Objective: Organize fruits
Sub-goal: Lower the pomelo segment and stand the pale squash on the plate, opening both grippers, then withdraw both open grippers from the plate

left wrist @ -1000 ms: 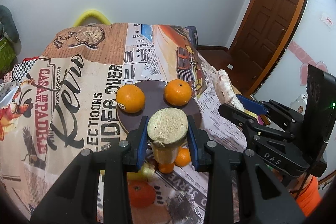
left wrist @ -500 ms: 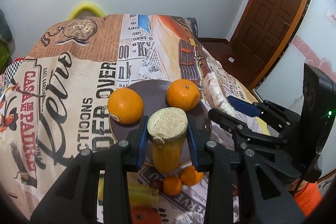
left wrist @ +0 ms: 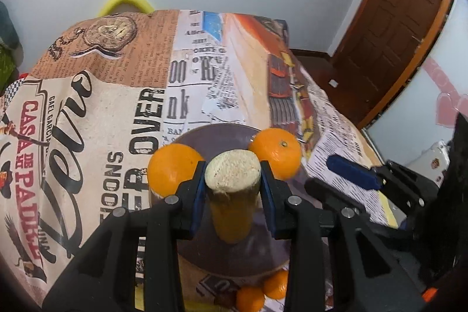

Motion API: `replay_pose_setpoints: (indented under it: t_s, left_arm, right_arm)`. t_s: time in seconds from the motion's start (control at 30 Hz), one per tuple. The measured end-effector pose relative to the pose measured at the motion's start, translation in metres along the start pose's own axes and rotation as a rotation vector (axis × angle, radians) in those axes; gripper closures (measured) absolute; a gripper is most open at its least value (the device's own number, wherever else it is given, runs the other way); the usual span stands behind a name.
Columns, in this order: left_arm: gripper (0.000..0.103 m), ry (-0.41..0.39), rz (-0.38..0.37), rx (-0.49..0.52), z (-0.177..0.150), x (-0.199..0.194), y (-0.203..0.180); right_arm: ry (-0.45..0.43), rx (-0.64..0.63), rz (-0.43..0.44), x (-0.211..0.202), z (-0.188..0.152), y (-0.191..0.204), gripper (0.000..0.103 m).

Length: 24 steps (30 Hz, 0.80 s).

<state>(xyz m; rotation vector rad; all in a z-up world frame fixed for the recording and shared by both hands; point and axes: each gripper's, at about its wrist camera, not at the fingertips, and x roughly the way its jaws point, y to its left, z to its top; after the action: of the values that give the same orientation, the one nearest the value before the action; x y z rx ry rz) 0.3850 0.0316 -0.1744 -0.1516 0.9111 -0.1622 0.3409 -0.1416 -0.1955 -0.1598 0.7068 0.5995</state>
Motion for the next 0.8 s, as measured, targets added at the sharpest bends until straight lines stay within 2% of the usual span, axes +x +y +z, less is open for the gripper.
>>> replay_pose_setpoints:
  t_s: [0.07,0.17,0.33,0.6,0.8]
  left_arm:
    - [0.066,0.005,0.021,-0.005,0.003,0.005,0.002]
    - [0.05,0.018,0.017,-0.025,0.003,0.01,0.005]
    - [0.041,0.018,0.03,-0.026,-0.001,0.012,0.005]
    - [0.041,-0.014,0.029,0.01,-0.004,-0.007,-0.004]
    - [0.041,-0.067,0.06,0.037,-0.016,-0.045,-0.005]
  right_arm:
    - [0.011,-0.005,0.0,0.004,-0.002,0.001,0.072]
    - [0.02,0.004,0.008,0.006,-0.007,-0.001,0.072]
    - [0.037,0.007,0.004,0.004,-0.012,-0.003,0.073]
    - [0.05,0.029,-0.002,-0.004,-0.017,-0.007,0.072]
    - [0.051,0.042,-0.005,-0.02,-0.02,-0.004,0.072]
